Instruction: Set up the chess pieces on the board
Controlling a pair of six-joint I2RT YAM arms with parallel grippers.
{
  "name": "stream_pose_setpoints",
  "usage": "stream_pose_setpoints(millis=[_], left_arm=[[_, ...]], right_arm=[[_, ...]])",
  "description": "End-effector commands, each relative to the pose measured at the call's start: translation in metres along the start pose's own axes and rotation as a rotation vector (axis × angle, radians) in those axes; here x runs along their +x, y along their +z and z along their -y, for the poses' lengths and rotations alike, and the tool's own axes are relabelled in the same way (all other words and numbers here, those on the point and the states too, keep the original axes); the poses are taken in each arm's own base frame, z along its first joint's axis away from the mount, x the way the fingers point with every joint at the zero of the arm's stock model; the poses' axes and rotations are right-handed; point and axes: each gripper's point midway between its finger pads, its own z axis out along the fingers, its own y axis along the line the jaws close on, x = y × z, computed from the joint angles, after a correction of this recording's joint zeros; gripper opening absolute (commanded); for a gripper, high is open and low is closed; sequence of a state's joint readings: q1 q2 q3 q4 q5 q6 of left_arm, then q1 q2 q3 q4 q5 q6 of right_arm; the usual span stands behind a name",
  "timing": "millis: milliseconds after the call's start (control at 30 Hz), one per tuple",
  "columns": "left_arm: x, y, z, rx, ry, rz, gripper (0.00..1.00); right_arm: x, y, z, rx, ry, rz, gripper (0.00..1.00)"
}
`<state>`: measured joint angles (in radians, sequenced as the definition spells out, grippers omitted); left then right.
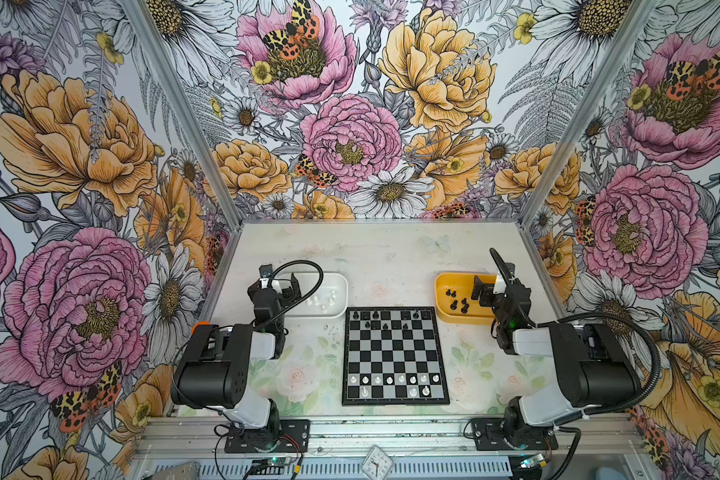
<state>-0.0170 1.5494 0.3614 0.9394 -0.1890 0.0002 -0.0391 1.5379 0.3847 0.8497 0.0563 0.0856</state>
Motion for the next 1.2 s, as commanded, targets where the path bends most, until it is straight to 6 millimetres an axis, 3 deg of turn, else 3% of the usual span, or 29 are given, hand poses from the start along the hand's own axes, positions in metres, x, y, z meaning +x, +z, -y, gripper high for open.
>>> stream_pose_setpoints(millis=[0,1167], left_arm=[[-0.007,0.0023,0.0016,0.012,-0.002,0.019,0.99],[-0.008,-0.0038,0.0037,-0.029,0.03,0.046,0.99]], right_arm=[[-0.0079,0.001,-0.0004,0.008,0.002,0.024,1.0],[-0.0074,0.0015,-0.0018,0.013,-0.007,0.019,1.0]])
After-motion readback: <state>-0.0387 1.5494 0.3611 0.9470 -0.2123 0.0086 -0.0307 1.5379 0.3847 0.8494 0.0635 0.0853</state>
